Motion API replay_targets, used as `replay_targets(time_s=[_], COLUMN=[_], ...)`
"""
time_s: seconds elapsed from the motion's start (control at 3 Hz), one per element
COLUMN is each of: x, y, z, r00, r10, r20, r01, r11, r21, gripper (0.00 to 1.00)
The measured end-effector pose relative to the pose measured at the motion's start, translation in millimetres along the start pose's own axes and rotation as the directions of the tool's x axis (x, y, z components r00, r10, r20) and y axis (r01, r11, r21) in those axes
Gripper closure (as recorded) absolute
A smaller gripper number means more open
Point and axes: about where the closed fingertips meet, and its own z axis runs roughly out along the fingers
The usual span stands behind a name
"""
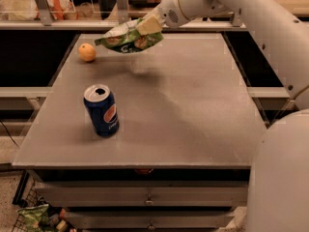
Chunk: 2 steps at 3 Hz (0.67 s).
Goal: Move green rice chip bag near orange
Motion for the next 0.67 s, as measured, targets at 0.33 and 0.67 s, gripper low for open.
replay_targets(time_s=[0.33,0.67], x=[-2.4,-2.0], y=[12.0,13.2], z=[23.8,25.7], r00=[1.0,1.0], r10=[0.014,0.013], r20=[-0.014,-0.015], r01=[-0.015,-0.014], r11=[0.9978,0.9976], r21=[-0.065,-0.068], gripper=[1.0,0.82])
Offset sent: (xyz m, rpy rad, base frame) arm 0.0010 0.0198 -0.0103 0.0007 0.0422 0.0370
